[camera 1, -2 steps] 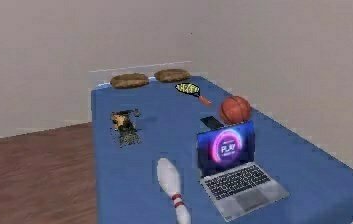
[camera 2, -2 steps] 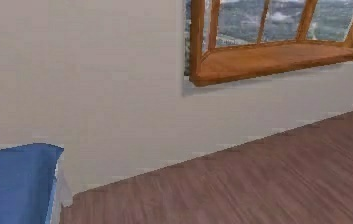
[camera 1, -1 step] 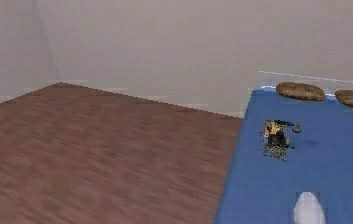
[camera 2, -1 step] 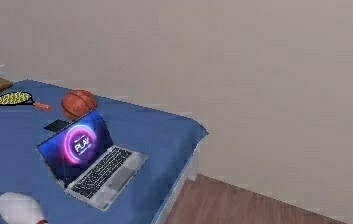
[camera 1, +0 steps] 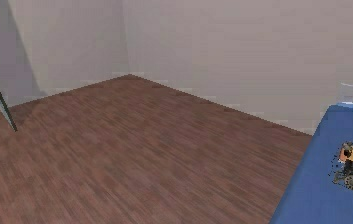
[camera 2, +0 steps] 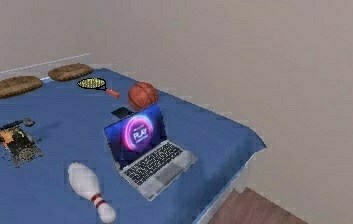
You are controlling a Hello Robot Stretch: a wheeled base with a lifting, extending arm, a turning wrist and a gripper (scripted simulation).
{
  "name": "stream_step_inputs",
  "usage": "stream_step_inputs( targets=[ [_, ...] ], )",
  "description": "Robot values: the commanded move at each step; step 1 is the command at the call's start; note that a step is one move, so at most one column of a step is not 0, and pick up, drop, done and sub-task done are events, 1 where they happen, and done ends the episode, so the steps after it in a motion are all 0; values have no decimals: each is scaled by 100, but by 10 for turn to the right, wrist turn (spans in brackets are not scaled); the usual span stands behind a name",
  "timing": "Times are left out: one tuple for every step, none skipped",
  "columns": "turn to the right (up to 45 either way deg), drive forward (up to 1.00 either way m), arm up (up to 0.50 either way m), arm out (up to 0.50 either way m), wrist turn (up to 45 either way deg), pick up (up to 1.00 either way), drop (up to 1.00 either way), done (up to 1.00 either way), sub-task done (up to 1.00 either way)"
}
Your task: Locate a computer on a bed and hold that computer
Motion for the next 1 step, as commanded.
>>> stream_step_inputs(
  targets=[
    [0, 0, 50, 0, 0, 0, 0, 0, 0]
  ],
)
